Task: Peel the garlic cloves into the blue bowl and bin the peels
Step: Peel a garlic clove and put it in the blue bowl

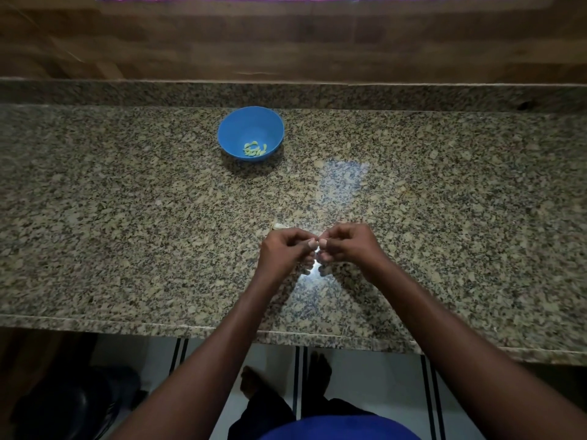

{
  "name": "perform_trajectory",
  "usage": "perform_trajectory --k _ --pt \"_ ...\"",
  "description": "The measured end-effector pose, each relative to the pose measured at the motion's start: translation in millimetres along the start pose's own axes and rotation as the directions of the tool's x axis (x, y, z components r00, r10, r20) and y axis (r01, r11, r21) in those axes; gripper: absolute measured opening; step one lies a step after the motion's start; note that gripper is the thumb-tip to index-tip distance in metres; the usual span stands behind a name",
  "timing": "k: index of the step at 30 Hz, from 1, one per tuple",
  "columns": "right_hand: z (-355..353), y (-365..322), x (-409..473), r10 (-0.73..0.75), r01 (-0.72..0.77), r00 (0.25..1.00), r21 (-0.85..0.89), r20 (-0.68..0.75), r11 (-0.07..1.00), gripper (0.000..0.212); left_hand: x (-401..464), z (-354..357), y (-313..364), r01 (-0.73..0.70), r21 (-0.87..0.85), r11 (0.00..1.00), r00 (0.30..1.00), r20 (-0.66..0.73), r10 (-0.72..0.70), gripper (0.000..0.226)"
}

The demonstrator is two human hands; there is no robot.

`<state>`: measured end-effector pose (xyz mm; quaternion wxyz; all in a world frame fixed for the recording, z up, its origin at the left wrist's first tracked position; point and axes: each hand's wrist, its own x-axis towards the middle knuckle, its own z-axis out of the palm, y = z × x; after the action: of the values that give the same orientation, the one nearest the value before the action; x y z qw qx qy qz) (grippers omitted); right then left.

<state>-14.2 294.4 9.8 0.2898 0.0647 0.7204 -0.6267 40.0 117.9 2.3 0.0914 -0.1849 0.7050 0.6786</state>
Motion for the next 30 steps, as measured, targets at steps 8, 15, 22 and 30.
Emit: perform_trajectory --k 8,15,22,30 --pt "-4.7 -4.2 -3.9 0.066 -0.077 0.996 0.212 0.057 0.974 0.009 2.1 3.6 13.2 0.040 -0.017 0.999 0.999 -0.006 -0.040 0.015" --pt "14.9 -7.5 -11.4 -0.347 0.264 0.924 -0.390 -0.160 0.882 0.011 6.8 2.2 23.4 0.410 -0.365 0.836 0.908 0.080 -0.411 0.018" --pt "27.3 -0.8 -14.6 -0.427 0.302 0.876 -0.434 -0.226 0.849 0.013 -3.0 9.1 22.0 0.381 -0.467 0.798 0.905 0.009 -0.426 0.009" --pt "23.2 -29.9 -10.8 0.427 -0.358 0.904 0.584 0.020 0.729 0.012 -10.2 10.1 8.4 -0.169 0.259 0.951 0.964 -0.159 0.215 0.007"
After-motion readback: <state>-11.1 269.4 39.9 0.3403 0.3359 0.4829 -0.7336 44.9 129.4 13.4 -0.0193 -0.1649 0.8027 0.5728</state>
